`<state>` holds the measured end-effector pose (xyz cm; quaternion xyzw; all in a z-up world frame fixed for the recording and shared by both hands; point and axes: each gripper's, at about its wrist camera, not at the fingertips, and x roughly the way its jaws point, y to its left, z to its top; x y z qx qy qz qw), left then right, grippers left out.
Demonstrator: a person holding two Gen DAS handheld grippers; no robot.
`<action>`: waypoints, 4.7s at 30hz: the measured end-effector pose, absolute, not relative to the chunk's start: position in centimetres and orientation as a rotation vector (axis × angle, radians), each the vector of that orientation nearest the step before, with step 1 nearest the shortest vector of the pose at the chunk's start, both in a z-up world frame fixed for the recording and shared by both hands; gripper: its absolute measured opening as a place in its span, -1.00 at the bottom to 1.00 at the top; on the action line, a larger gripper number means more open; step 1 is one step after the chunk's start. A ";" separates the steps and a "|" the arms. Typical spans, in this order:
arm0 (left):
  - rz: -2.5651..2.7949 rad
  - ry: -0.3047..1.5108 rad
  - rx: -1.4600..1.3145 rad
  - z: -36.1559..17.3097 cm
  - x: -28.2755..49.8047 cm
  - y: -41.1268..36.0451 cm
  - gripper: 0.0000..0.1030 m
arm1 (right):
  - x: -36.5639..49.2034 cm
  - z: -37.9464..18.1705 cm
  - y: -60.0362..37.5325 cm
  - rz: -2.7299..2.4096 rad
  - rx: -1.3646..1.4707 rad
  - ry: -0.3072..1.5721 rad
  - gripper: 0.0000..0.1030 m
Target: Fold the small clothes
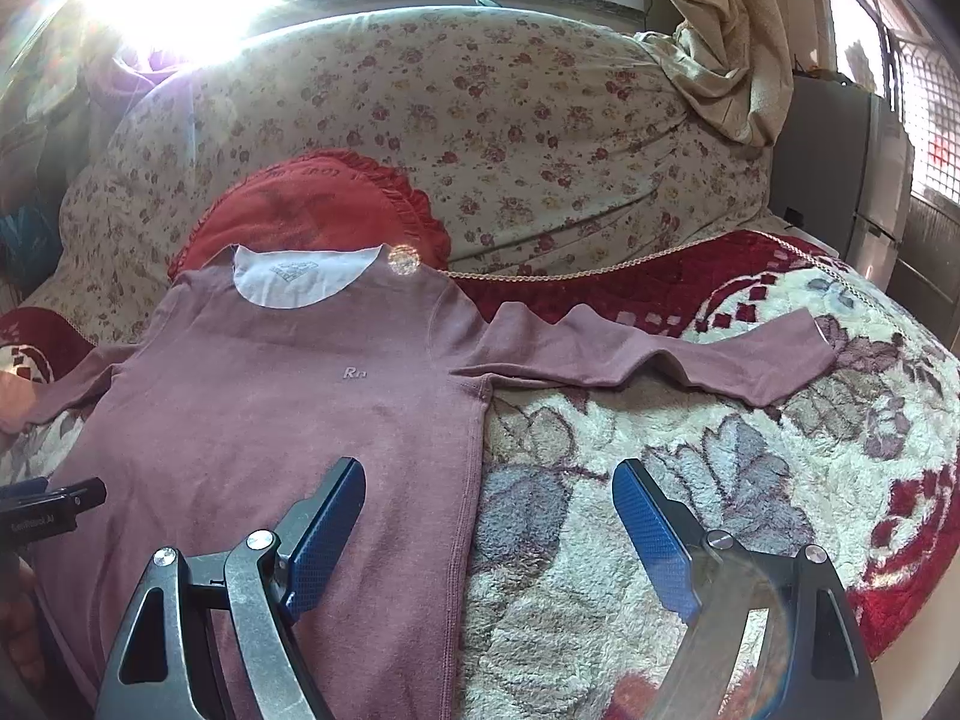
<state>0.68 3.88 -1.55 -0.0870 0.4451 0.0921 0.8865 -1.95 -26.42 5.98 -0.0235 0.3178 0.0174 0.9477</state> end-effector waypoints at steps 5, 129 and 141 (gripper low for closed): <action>0.192 0.926 -0.181 -1.6 0.7 3.9 0.99 | -1.9 6.0 -26.5 0.033 -0.045 0.646 0.61; 0.334 0.816 -0.263 8.0 -1.9 26.0 0.99 | -2.0 6.7 -25.0 0.113 -0.018 0.605 0.61; 0.179 0.782 -0.900 5.3 -3.6 44.1 0.99 | -1.5 6.1 -24.1 0.121 -0.038 0.627 0.61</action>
